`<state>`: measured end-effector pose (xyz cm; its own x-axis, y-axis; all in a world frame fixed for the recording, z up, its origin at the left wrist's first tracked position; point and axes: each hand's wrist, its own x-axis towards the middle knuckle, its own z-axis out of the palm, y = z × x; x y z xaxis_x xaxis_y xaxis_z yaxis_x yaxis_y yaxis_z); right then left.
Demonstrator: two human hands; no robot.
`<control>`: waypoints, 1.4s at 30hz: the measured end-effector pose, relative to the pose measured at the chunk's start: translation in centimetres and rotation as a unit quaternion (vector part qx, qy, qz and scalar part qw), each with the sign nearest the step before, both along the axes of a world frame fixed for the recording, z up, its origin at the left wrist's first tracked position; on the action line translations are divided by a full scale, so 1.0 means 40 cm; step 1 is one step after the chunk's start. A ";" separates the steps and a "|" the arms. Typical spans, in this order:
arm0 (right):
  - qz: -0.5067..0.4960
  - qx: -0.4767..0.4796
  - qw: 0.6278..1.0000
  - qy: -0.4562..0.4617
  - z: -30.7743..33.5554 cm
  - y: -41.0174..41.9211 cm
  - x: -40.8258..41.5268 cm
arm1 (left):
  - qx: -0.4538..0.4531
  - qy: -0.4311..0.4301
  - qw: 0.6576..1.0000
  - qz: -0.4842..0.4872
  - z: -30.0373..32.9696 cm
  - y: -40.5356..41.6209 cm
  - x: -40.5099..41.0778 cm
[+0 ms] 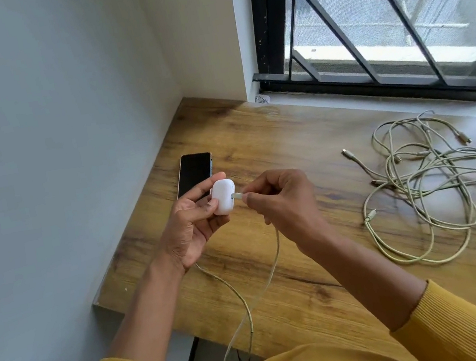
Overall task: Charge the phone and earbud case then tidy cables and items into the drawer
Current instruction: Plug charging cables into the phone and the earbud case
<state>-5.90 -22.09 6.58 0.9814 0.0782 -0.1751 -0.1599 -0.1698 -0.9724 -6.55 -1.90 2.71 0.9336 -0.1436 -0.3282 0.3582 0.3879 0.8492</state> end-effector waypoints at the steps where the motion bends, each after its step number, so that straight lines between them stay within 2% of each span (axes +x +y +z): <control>1: 0.000 0.000 1.000 0.001 -0.001 0.000 0.000 | 0.004 -0.002 1.000 0.000 0.000 0.000 0.001; 14: -0.007 -0.022 1.000 0.000 -0.015 0.008 0.006 | 0.114 -0.061 0.991 -0.013 0.021 0.002 0.012; 25: 0.001 -0.047 0.999 -0.020 -0.032 0.021 0.001 | 0.172 -0.074 0.982 -0.035 0.006 0.000 0.024; 30: 0.012 -0.040 0.999 0.002 -0.055 0.020 0.009 | 0.209 -0.075 0.974 -0.036 0.004 0.000 0.046; 37: 0.038 -0.134 0.990 -0.005 -0.094 0.010 0.058 | 0.341 -0.081 0.936 -0.018 -0.021 -0.023 0.115; 42: 0.041 -0.183 0.982 0.025 -0.135 -0.001 0.097 | 0.439 -0.106 0.888 -0.081 -0.066 -0.048 0.144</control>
<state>-2.03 -22.12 1.17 0.9639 0.0787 -0.2543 -0.1780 -0.5198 -0.8356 -0.78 -3.81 0.07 0.9784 -0.0568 -0.1987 0.1444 -0.4998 0.8540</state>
